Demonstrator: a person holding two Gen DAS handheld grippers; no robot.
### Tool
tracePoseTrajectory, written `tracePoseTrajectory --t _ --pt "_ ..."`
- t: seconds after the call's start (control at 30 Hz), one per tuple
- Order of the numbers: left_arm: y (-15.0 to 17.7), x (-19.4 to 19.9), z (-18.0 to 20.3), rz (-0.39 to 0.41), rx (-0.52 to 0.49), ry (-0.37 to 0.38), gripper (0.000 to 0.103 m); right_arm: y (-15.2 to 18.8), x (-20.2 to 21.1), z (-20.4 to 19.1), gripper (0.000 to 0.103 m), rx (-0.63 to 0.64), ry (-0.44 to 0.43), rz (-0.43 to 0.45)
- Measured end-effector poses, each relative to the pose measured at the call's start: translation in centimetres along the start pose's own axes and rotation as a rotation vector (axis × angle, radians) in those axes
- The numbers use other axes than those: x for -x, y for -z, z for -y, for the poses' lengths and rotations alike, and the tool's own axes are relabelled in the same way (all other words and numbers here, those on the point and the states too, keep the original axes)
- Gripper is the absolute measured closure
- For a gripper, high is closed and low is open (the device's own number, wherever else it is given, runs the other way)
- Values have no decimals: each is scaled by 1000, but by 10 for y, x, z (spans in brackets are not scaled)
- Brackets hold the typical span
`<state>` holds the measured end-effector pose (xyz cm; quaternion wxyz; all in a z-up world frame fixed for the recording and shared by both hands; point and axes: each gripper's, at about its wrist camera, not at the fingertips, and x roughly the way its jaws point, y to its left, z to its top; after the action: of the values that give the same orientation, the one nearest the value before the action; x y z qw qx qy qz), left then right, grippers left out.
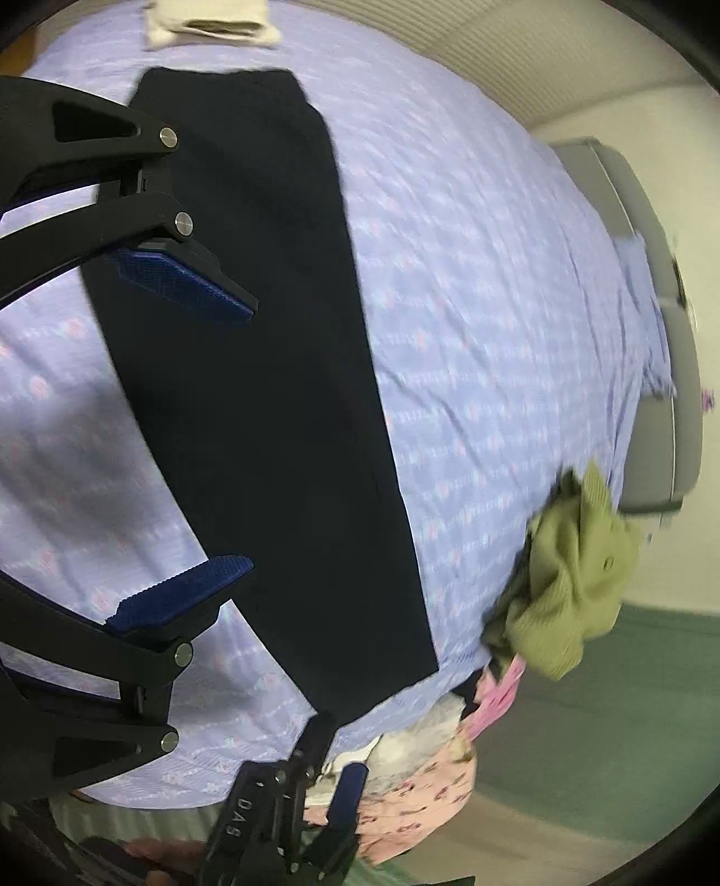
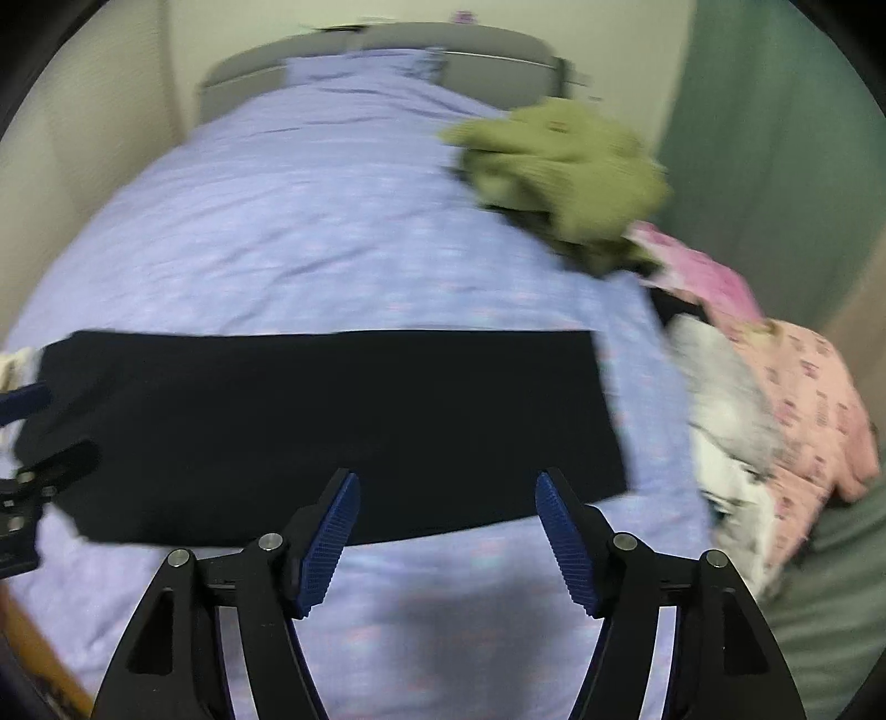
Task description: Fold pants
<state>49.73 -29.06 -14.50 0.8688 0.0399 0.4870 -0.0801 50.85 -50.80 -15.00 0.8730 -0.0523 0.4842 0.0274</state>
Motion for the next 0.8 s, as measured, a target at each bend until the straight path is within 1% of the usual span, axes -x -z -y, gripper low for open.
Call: tracePoseTrajectory --t 0.07,0.13,0.2,0.23,0.33,0.4,0.5,0.53,0.63,0.73,0.8 --pt "12 11 -24 1 30 -19 16 -2 3 -30 36 22 -50 -4" --pt "26 24 -59 10 59 -47 16 -5 7 -63 36 29 -122 -9" --pt "39 36 -93 29 90 -81 16 -5 11 -91 36 40 -160 -9" --pt "44 41 -107 34 104 -90 15 -7 13 -110 36 54 -172 -6" --pt "65 55 -173 40 160 -121 14 -7 18 -165 36 85 -203 18" --pt "76 59 -210 45 165 -147 14 -7 19 -203 36 84 -218 26" --pt "95 58 -265 35 163 -172 14 -6 15 -254 36 76 -233 1" --pt "99 56 -282 29 162 -178 14 -4 13 -279 36 75 -231 -11" --pt "114 50 -344 28 167 -162 14 -1 10 -329 36 76 -221 -24" --pt "122 40 -392 27 196 -117 14 3 2 -378 36 73 -218 -47" --pt "127 26 -426 15 238 -68 14 3 -5 -406 36 69 -216 -70"
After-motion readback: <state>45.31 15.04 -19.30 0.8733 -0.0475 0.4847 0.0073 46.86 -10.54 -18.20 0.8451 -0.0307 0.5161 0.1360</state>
